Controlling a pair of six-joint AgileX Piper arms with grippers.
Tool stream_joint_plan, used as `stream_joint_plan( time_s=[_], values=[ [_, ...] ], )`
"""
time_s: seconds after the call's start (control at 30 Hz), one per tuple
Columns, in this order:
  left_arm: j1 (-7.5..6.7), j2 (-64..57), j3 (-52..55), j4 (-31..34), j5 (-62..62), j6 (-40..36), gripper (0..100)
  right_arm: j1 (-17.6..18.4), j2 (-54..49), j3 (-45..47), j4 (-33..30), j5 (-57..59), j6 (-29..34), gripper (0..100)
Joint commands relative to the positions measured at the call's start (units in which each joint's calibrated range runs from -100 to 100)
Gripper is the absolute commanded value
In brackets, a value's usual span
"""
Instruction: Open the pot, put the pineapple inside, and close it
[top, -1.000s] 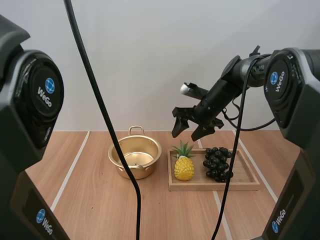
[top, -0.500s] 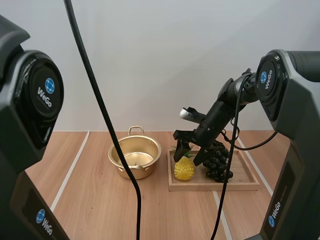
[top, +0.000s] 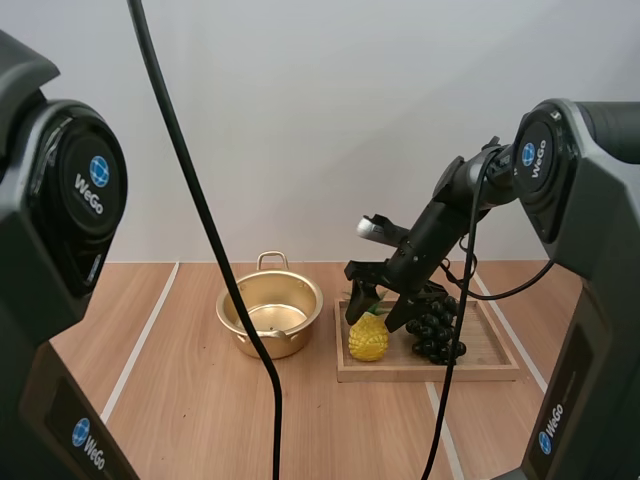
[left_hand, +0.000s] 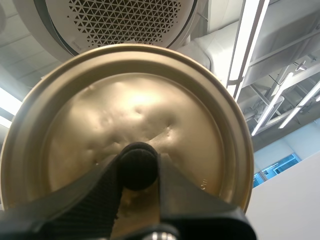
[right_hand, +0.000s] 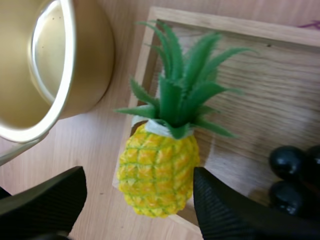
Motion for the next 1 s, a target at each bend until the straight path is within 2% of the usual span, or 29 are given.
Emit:
stream_joint_plan(
  time_s=[0.0,0.17,0.53,0.97],
  values=[
    [-0.06,0.01,-0.28,-0.81,-1.23,-0.30,0,1.49,-0.65,0.24,-2.22,0.68,0.05,100],
    [-0.06,0.01,-0.28,-0.81,-1.23,-0.30,0,3.06,-0.65,0.24,-7.02,0.68,2.30,100],
    [-0.06,0.01,-0.28,-0.81,-0.66,-0.30,0,3.44,1.92,0.24,-9.68,0.68,2.70,100],
    [-0.06,0.01,-0.28,-0.81,-0.66,-0.30,0,4.12,3.24,1.48,-8.88,0.68,1.00,100]
  ],
)
